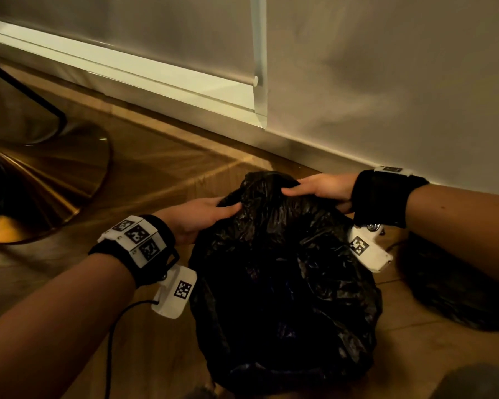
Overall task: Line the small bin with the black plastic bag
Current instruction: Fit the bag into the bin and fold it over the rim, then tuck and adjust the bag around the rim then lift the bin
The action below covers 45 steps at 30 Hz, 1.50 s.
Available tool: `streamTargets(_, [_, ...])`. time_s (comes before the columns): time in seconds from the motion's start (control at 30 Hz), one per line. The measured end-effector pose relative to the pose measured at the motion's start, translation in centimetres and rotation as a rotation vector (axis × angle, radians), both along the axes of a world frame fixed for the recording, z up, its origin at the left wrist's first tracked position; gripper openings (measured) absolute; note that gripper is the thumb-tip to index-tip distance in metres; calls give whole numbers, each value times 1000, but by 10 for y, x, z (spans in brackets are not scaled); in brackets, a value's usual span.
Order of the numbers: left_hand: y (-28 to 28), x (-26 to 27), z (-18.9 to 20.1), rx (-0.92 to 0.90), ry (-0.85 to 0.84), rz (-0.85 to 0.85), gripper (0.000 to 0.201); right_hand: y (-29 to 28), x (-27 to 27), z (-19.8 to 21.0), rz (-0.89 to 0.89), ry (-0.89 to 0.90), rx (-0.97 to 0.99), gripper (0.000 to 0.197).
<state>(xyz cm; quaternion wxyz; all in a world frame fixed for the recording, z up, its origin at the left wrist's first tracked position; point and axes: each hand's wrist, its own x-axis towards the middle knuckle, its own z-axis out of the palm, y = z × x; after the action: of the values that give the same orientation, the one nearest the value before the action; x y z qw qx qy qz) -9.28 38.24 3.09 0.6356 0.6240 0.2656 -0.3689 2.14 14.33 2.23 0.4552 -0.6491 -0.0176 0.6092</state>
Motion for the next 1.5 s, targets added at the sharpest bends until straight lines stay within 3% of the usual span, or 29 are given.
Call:
streamTargets(0.13, [1, -2, 2, 27, 32, -7, 38, -20, 13, 1, 137, -51, -159, 85])
streamTargets(0.3, [-1, -2, -4, -7, 44, 19, 34, -37, 4, -1, 283, 68, -232, 91])
streamTargets(0.4, [-9, 1, -7, -54, 34, 30, 28, -16, -2, -3, 153, -36, -120, 68])
streamTargets(0.5, [-14, 4, -7, -80, 21, 24, 24, 6, -5, -2, 41, 5, 55, 40])
streamTargets(0.67, [-16, 2, -5, -73, -15, -58, 32, 9, 0, -7, 125, 83, 49, 61])
streamTargets(0.77, [-18, 5, -8, -92, -52, -88, 61, 11, 1, -3, 231, 1, -42, 37])
streamTargets(0.87, [-23, 6, -11, -130, -94, -100, 54, 13, 0, 5, 246, -53, -56, 22])
streamTargets(0.93, [-22, 5, -11, -135, -109, -77, 44, 2, 6, 10, 189, -22, -22, 41])
streamTargets(1.03, [-14, 2, -14, -98, -77, -6, 34, -28, 15, 16, 219, -112, -108, 114])
streamTargets(1.1, [-12, 1, -16, -49, -72, 23, 39, -45, 17, 19, 321, -222, -170, 134])
streamTargets(1.17, [-12, 1, -17, -5, -64, 28, 45, -52, 13, 27, 409, -373, -198, 126])
streamTargets(1.23, [-10, 2, -19, 13, -73, 19, 55, -53, 3, 37, 470, -549, -230, 103])
streamTargets(1.33, [-11, 3, -16, -3, -98, 17, 66, -44, -23, 48, 660, -586, -241, 73])
streamTargets(1.43, [-11, 1, -12, -67, -98, 51, 56, -21, -21, 48, 630, -686, -242, 42])
streamTargets(1.5, [-10, -2, -9, -92, -93, 110, 57, -1, -5, 47, 608, -776, -278, 39])
